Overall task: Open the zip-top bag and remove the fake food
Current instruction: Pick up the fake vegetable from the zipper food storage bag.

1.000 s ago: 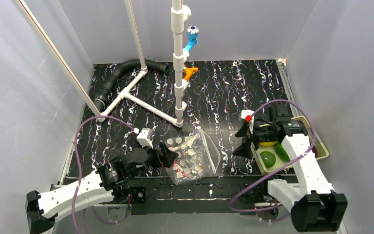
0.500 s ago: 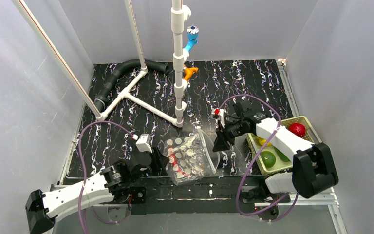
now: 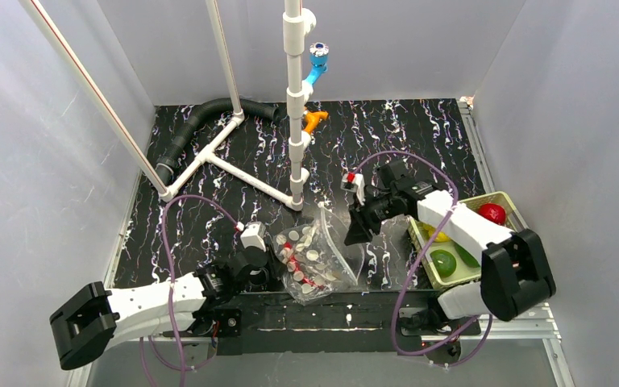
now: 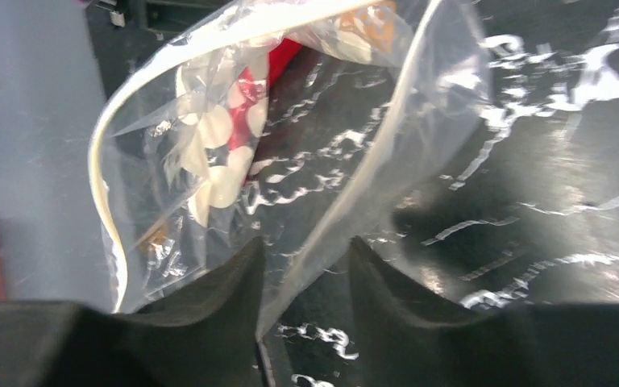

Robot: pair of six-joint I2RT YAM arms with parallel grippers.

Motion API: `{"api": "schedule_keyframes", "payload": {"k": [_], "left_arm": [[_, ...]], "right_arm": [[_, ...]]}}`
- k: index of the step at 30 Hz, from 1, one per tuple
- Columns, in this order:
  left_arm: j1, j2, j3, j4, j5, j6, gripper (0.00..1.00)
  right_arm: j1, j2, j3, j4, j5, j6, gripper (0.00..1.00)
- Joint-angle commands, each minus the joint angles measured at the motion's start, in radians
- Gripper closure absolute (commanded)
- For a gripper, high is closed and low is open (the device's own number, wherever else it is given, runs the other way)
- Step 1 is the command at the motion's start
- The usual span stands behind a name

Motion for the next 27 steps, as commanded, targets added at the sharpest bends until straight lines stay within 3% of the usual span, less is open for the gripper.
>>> {"api": "schedule_keyframes", "payload": {"k": [1,3,7,10,14,16,21,27], "left_arm": [[0.014,0.006,0.012,0.032,0.008,0.004,0.82],[0.018,-0.005,0.006,0.029,0.008,0.003,0.82],[0.030,-0.004,0.008,0.030,0.018,0.015,0.83],[0.041,0.018,0.018,0.041,0.040,0.034,0.84],[0.048,0.069,0.024,0.089,0.069,0.054,0.86],[0.051,0.093,0.026,0.109,0.081,0.058,0.86],[0.059,0.145,0.037,0.162,0.114,0.072,0.87],[0.067,0.265,0.097,0.243,0.171,0.108,0.87]], "right_arm": [[-0.077,-0.127,0.027,0.032,0.127,0.010,0.38],[-0.141,-0.181,0.012,0.043,0.105,0.009,0.29],[-0.150,-0.261,-0.011,0.016,-0.056,-0.055,0.28],[-0.101,-0.253,-0.010,-0.029,-0.127,-0.110,0.34],[-0.045,-0.157,0.019,-0.051,-0.067,-0.110,0.64],[-0.025,-0.103,0.037,-0.061,-0.028,-0.093,0.71],[0.049,-0.015,0.044,-0.074,0.044,-0.088,0.73],[0.118,0.103,0.081,-0.098,0.054,-0.074,0.67]]}}
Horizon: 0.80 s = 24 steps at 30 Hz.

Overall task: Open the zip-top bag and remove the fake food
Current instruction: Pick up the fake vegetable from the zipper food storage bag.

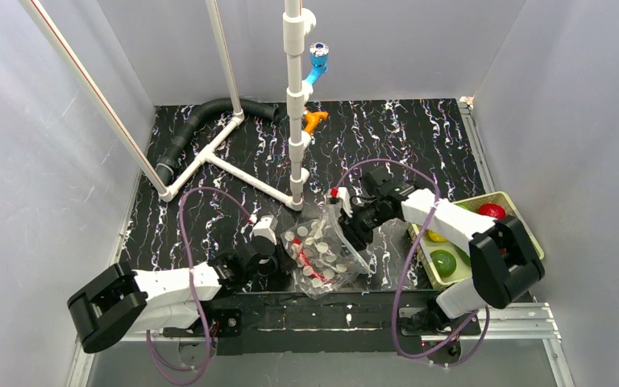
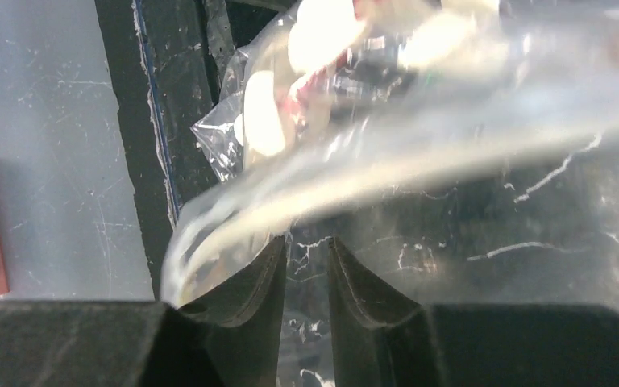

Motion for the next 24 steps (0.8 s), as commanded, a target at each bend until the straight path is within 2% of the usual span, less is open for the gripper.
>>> {"api": "schedule_keyframes", "payload": {"k": [1,5,10,14,17,20,24], "left_arm": [[0.009,0.096,0.070,0.068,0.055,0.049,0.88],[0.010,0.234,0.130,0.150,0.118,0.058,0.90],[0.010,0.376,0.175,0.287,0.220,0.028,0.91],[0.010,0.450,0.192,0.397,0.279,-0.011,0.90],[0.010,0.448,0.178,0.406,0.265,-0.035,0.89],[0.010,0.345,0.131,0.340,0.192,-0.054,0.73],[0.010,0.118,0.093,0.159,0.109,-0.051,0.48]], "right_arm": [[0.044,0.086,0.081,-0.050,-0.001,0.002,0.65],[0.109,0.140,0.117,-0.078,0.031,-0.007,0.57],[0.119,0.204,0.152,-0.108,0.076,0.006,0.46],[0.118,0.233,0.158,-0.113,0.113,0.014,0.38],[0.102,0.233,0.152,-0.105,0.149,0.029,0.37],[0.056,0.209,0.141,-0.090,0.147,0.040,0.39],[0.023,0.176,0.124,-0.070,0.137,0.048,0.40]]}}
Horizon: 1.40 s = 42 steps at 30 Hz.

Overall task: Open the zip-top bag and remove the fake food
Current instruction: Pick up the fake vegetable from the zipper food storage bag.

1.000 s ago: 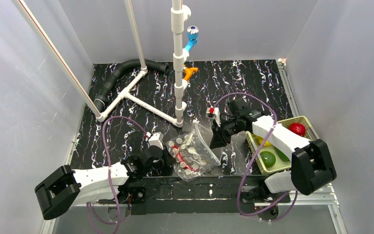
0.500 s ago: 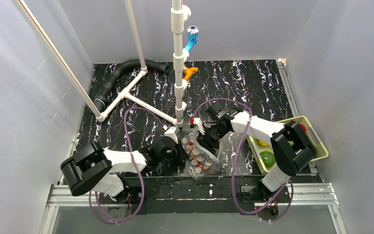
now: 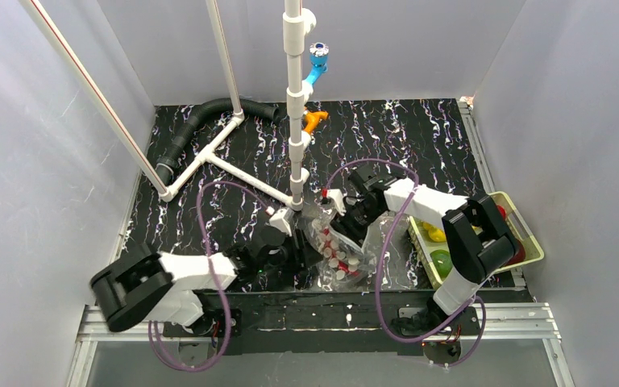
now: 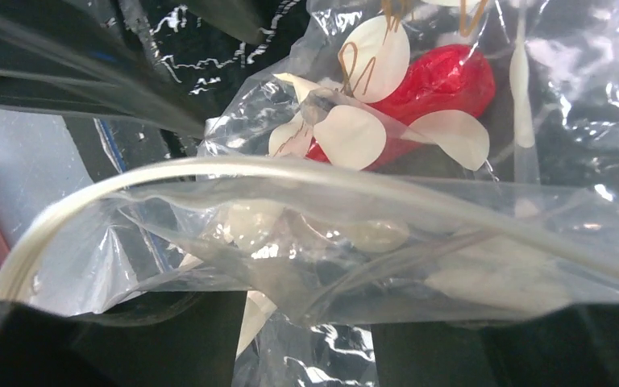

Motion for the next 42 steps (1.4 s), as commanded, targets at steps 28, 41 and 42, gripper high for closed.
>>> {"api": "schedule_keyframes", "payload": {"k": [28,41,42], "left_arm": [[-0.035,0.222,0.266,-0.168,0.006,0.004,1.00],[0.014,0.226,0.118,0.010,0.002,-0.114,1.00],[0.015,0.246,0.131,0.006,0.014,-0.113,1.00]], "right_arm": [[-0.066,-0.036,0.006,0.020,-0.020,0.045,0.35],[-0.093,0.016,0.025,0.007,0.015,0.064,0.35],[-0.084,0.022,0.028,0.006,0.020,0.064,0.35]]}}
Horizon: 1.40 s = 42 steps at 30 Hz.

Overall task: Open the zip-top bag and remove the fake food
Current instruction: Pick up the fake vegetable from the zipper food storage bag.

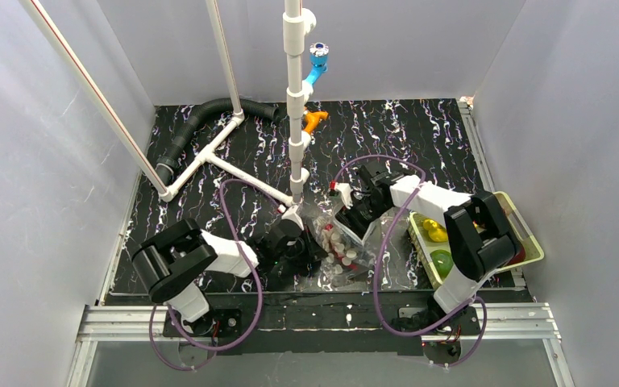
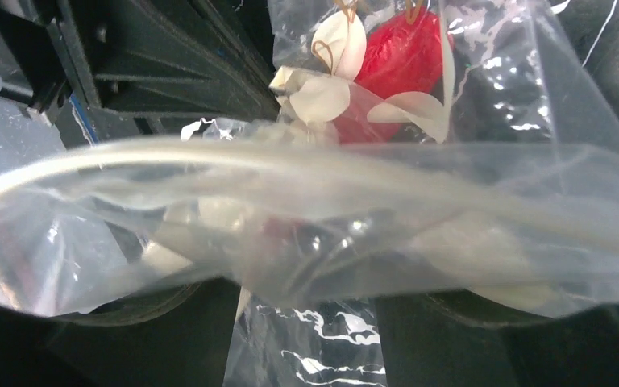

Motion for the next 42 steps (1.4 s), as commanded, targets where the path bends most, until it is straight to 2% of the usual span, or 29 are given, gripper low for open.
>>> {"api": "schedule_keyframes", "payload": {"k": [1,7,11,17,19,21,23,24,27,30,33,39,42], "left_arm": [[0.003,0.082,0.052,-0.029,0.040,-0.003,1.00],[0.004,0.158,0.112,-0.028,0.081,0.003,1.00],[0.004,0.197,0.132,-0.089,0.070,0.000,1.00],[0.026,0.136,0.027,-0.127,-0.050,-0.074,1.00],[0.039,0.133,0.002,-0.117,-0.042,-0.082,1.00],[0.042,0.158,0.001,-0.080,-0.023,-0.087,1.00],[0.042,0.193,0.013,-0.028,0.032,-0.083,1.00],[0.042,0.210,0.019,0.001,0.051,-0.082,1.00],[0.042,0.231,0.036,0.065,0.087,-0.074,1.00],[0.041,0.222,0.049,0.096,0.109,-0.061,1.00],[0.041,0.206,0.045,0.131,0.137,-0.048,1.00],[0.041,0.125,-0.016,0.131,0.103,-0.035,1.00],[0.041,0.111,-0.010,0.108,0.105,-0.021,1.00]], "right_arm": [[0.020,0.038,0.032,-0.006,0.017,0.007,0.35],[0.051,0.097,0.055,-0.015,0.056,0.004,0.41],[0.096,0.103,0.057,-0.036,0.050,-0.039,0.36],[0.157,0.121,0.055,-0.085,0.066,-0.127,0.35],[0.159,0.126,0.063,-0.104,0.027,-0.152,0.41],[0.161,0.118,0.083,-0.153,-0.086,-0.195,0.50],[0.169,0.105,0.098,-0.165,-0.131,-0.210,0.52],[0.169,0.105,0.099,-0.160,-0.128,-0.206,0.51],[0.170,0.118,0.090,-0.141,-0.098,-0.191,0.37],[0.168,0.104,0.118,-0.186,-0.185,-0.232,0.34],[0.135,0.033,0.080,-0.117,-0.200,-0.179,0.31],[-0.068,-0.038,0.007,0.084,-0.055,0.013,0.32],[-0.085,-0.072,-0.028,0.152,0.020,0.069,0.36]]}}
